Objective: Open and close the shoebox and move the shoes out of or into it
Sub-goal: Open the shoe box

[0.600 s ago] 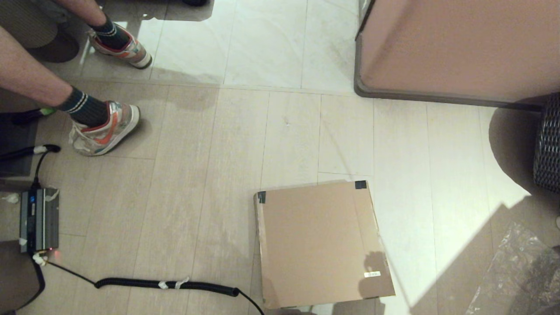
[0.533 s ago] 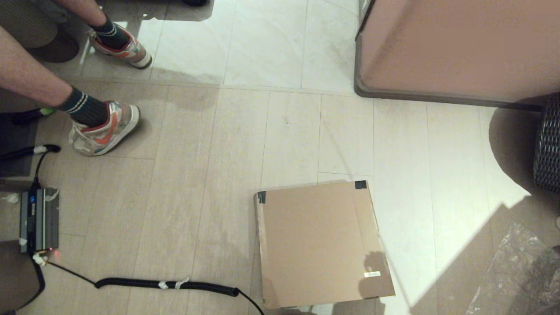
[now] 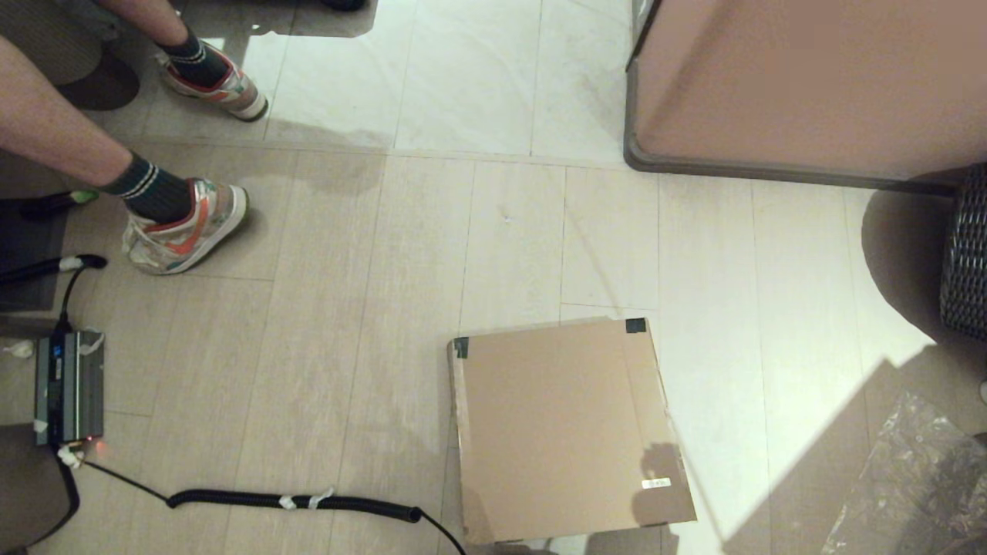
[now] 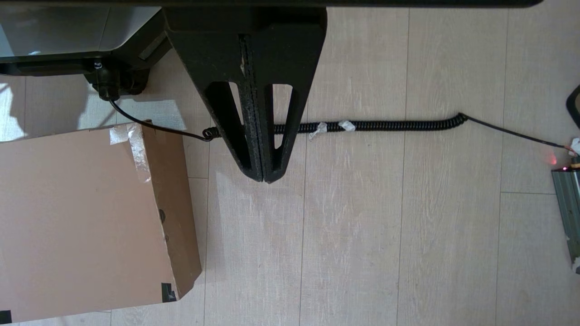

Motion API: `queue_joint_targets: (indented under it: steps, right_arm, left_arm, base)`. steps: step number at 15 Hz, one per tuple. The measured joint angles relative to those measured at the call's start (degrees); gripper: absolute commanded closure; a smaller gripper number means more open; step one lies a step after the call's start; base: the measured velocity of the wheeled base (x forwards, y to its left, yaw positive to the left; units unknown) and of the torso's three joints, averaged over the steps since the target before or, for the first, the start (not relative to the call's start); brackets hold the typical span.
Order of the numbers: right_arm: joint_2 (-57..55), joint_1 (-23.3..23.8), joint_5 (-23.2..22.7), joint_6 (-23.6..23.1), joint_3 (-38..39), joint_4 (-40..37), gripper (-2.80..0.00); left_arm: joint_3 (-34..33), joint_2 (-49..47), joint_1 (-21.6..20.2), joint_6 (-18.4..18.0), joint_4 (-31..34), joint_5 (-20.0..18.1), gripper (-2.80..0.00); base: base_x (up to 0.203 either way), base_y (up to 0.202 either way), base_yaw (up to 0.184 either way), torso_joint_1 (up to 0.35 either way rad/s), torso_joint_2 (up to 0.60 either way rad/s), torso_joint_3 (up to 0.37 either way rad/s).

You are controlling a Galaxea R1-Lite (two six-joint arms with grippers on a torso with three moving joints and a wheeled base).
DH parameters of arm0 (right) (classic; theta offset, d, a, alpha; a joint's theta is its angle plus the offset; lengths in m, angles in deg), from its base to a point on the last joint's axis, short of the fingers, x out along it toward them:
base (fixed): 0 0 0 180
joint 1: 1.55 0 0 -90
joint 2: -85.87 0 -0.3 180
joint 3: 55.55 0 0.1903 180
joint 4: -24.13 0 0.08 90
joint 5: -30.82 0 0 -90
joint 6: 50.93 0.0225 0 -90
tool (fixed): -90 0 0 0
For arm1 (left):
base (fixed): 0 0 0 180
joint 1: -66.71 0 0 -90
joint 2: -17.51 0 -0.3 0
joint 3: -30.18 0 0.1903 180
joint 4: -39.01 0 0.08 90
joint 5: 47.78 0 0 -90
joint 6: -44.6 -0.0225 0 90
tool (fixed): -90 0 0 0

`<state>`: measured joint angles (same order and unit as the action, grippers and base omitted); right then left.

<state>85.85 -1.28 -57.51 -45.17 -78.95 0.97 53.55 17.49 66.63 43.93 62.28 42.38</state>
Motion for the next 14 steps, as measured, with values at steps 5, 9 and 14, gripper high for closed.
queue_joint_targets:
  steps: [5, 9, 14]
  right_arm:
    - [-0.04, 0.0, -0.02, -0.84, -0.09, -0.1, 0.0]
    - [-0.02, 0.0, -0.11, -0.88, -0.07, -0.05, 0.0]
    - [-2.08, 0.0, -0.27, -2.44, -7.7, -2.52, 0.0]
  left_arm:
    - [0.0, 0.0, 0.12, -0.42, 0.05, 0.0, 0.0]
    - [0.0, 0.0, 0.17, -0.66, -0.01, 0.0, 0.0]
    - [9.33, -3.76, 0.4, -0.89, 3.21, -0.43, 0.0]
  base:
    - [0.0, 0.0, 0.0, 0.0, 0.0, 0.0]
    - [0.0, 0.0, 0.0, 0.0, 0.0, 0.0]
    - [0.0, 0.0, 0.0, 0.0, 0.0, 0.0]
